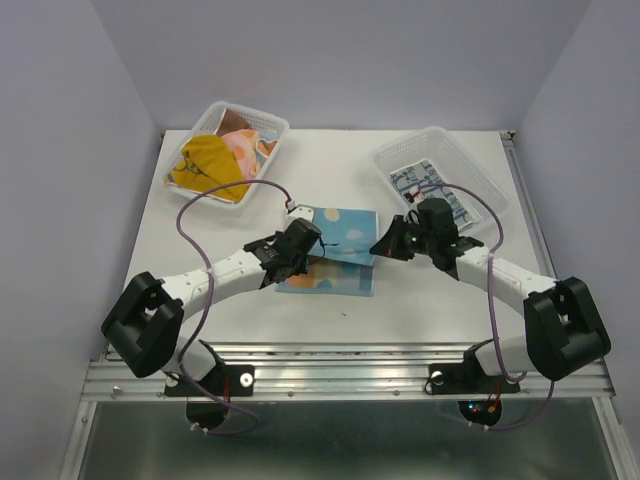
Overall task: Fold and stack the towels
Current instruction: Fold the towel, then neatly place the folded towel into the bin
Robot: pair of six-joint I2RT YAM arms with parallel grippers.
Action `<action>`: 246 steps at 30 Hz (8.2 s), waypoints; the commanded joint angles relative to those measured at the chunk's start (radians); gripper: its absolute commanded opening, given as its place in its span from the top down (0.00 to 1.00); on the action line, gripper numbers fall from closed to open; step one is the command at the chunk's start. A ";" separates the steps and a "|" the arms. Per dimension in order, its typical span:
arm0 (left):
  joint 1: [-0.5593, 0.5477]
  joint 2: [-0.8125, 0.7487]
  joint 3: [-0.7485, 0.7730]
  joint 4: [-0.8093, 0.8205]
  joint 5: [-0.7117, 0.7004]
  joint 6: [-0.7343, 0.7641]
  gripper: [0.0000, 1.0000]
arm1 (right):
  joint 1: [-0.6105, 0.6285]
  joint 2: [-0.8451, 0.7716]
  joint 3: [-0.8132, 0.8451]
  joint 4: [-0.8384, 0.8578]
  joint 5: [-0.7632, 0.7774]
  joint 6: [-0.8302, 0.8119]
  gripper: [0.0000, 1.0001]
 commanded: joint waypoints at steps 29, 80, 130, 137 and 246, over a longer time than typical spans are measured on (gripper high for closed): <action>-0.205 0.145 0.109 -0.405 -0.254 -0.329 0.01 | 0.045 0.059 -0.098 -0.075 -0.045 -0.034 0.79; 0.387 0.479 0.471 0.192 0.273 0.105 0.35 | 0.057 0.375 0.410 -0.035 0.486 -0.146 0.00; 0.403 0.502 0.440 0.210 0.335 0.096 1.00 | 0.083 0.570 0.496 0.023 0.714 -0.041 0.80; 0.403 0.424 0.379 0.255 0.345 0.077 1.00 | 0.108 0.478 0.439 0.069 0.679 -0.103 0.91; 0.151 -0.405 -0.268 0.046 0.049 -0.360 0.01 | 0.416 0.179 0.153 -0.388 1.035 -0.148 0.99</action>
